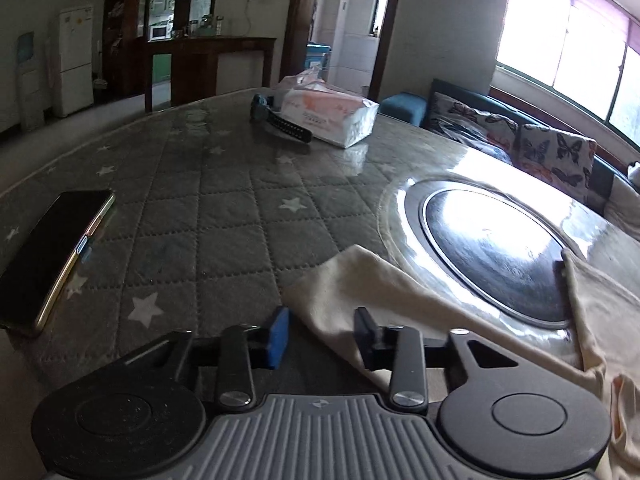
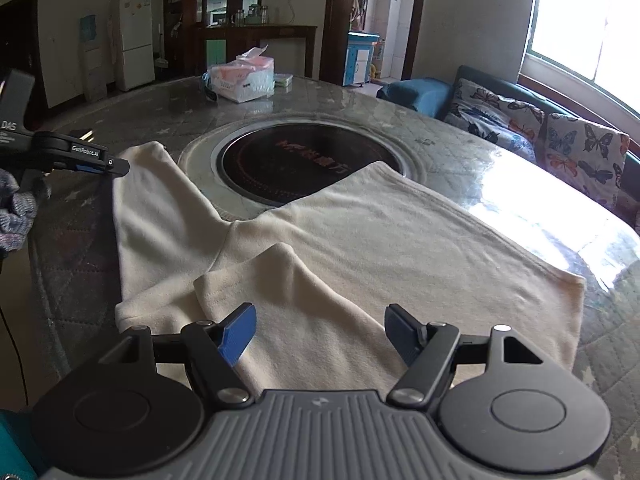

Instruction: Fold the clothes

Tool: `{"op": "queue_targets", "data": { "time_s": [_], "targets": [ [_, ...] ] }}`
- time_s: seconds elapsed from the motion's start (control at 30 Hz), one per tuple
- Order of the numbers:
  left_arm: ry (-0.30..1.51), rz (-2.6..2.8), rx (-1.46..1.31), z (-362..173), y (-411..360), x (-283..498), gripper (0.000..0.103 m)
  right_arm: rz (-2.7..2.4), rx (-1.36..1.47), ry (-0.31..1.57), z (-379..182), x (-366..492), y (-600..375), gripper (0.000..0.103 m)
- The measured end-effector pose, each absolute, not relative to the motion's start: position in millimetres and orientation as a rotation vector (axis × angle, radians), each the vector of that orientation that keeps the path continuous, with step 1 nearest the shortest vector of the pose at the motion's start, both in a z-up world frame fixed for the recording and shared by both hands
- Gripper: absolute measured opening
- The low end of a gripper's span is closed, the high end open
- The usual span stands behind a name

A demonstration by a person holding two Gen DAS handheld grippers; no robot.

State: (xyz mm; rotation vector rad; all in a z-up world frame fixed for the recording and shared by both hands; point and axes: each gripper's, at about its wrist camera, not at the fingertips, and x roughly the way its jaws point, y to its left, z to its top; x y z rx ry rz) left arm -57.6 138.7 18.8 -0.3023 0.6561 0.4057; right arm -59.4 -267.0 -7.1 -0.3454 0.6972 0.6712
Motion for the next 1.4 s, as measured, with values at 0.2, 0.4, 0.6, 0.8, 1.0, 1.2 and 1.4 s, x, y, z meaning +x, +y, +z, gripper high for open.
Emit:
{"op": "queue_targets", "data": {
  "time_s": [0.2, 0.4, 0.6, 0.8, 1.0, 1.2, 1.4],
  "targets": [
    [0.632, 0.389, -0.335, 21, 141, -56, 0.005, 0.626, -0.305, 0.685, -1, -66, -288, 0.072],
    [0.539, 0.236, -0.326, 57, 107, -64, 0.004, 0.575, -0.249, 0.665, 4, -74, -313, 0.072],
    [0.481, -0.065, -0.263, 94, 32, -73, 0.004, 0.514, -0.198, 0.631, 11, -81, -342, 0.072],
    [0.474, -0.359, -0.177, 104, -52, -79, 0.004, 0.445, -0.149, 0.607, 14, -89, -374, 0.072],
    [0.546, -0.543, -0.095, 83, -112, -79, 0.004, 0.419, -0.120, 0.613, 14, -89, -386, 0.072],
    [0.642, -0.604, -0.065, 56, -125, -81, 0.010, 0.392, -0.091, 0.619, 14, -89, -397, 0.070],
    [0.633, -0.586, -0.035, 53, -103, -87, 0.032, 0.416, -0.078, 0.633, 13, -86, -393, 0.056]
  ]
}}
